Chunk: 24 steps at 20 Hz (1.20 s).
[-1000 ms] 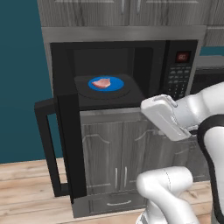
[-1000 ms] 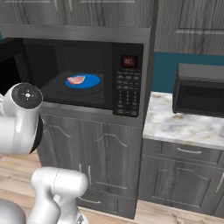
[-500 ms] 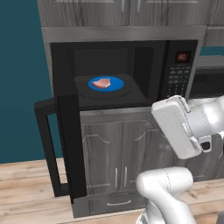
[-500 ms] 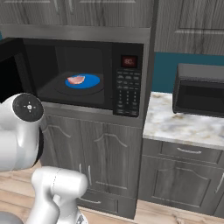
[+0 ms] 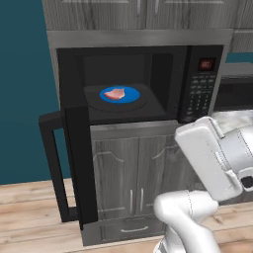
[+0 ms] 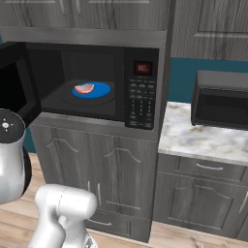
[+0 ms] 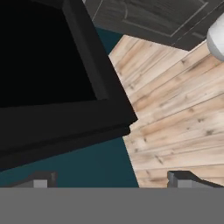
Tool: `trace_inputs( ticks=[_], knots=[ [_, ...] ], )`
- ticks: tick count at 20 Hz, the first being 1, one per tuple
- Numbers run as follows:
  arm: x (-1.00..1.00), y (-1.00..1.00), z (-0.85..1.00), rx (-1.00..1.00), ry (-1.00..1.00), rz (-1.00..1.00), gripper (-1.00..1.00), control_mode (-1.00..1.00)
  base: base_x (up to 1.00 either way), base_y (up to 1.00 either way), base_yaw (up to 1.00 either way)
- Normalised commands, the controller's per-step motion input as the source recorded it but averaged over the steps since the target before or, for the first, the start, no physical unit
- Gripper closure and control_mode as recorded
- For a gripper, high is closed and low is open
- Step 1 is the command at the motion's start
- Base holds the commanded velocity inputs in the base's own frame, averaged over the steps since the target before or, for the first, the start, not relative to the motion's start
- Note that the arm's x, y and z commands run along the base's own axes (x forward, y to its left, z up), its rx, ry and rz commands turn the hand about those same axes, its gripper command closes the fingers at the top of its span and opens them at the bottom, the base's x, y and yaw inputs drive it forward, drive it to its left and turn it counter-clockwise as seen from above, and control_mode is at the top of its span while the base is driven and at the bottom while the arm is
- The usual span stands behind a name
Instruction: Transport the steak from the fridge to the microwave and turn on the microwave.
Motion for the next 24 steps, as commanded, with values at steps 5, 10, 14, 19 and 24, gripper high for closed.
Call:
trace_inputs(
  ticks=[5, 10, 14, 19, 24],
  knots=[
    [-0.51, 0.11, -0.03, 0.00, 0.00, 0.00, -1.00, -1.00, 0.00, 0.00, 0.00],
    [-0.46, 0.21, -0.08, 0.00, 0.00, -0.02, -1.00, -1.00, 0.00, 0.00, 0.00],
    [-0.34, 0.25, -0.10, 0.00, 0.00, 0.00, -1.00, -1.00, 0.00, 0.00, 0.00],
    [-0.28, 0.32, -0.11, 0.00, 0.00, 0.00, -1.00, -1.00, 0.00, 0.00, 0.00],
    [-0.28, 0.35, -0.12, 0.00, -0.06, -0.05, -1.00, -1.00, 0.00, 0.00, 0.00]
  ],
)
